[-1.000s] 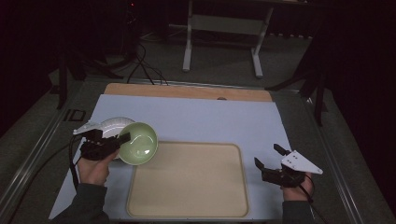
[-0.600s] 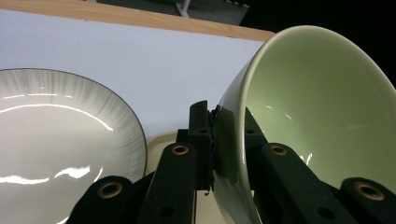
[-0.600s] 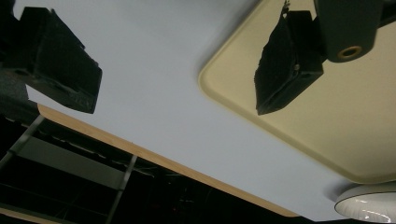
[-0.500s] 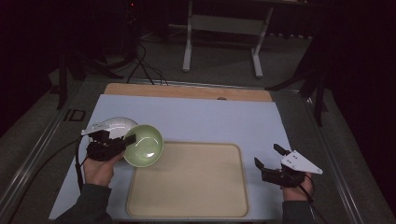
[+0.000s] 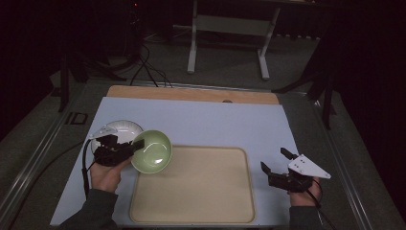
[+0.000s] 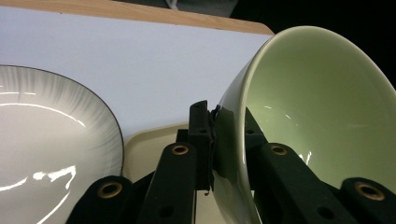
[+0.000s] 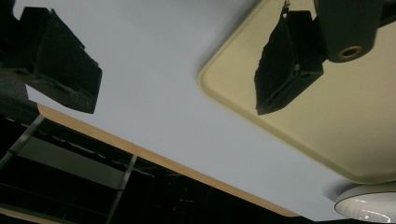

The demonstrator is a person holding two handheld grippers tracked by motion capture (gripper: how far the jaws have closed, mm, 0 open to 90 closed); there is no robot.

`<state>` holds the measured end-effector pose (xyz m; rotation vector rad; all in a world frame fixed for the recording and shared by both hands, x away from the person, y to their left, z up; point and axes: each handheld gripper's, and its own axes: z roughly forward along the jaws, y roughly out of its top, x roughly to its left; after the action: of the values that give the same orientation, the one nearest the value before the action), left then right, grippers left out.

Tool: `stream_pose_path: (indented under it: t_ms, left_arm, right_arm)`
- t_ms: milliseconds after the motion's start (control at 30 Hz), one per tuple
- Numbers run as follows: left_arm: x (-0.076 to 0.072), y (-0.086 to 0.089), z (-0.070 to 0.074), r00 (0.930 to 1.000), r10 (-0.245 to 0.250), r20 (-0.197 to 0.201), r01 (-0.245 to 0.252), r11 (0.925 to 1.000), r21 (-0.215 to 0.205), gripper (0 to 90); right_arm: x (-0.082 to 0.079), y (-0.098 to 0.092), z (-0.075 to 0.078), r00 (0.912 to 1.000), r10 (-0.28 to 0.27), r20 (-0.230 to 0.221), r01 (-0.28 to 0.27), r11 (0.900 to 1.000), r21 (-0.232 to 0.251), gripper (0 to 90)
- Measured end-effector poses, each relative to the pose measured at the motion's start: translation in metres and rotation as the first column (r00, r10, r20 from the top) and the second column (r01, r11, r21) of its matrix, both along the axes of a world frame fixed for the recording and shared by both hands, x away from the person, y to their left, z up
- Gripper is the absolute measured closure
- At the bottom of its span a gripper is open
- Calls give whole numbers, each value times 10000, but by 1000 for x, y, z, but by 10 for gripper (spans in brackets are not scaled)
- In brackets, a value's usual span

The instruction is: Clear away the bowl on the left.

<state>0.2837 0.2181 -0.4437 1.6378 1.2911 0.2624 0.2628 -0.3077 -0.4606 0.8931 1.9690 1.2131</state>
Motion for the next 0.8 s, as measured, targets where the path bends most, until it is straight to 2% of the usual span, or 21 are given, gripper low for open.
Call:
stream_pose_path:
  t_ms: [800]
  left_arm:
    - [0,-20,-5,9984,-543,-147,546,9983,224,825]
  right_arm:
    - [0,0,0,10000,-16,-3,16,10000,18,146]
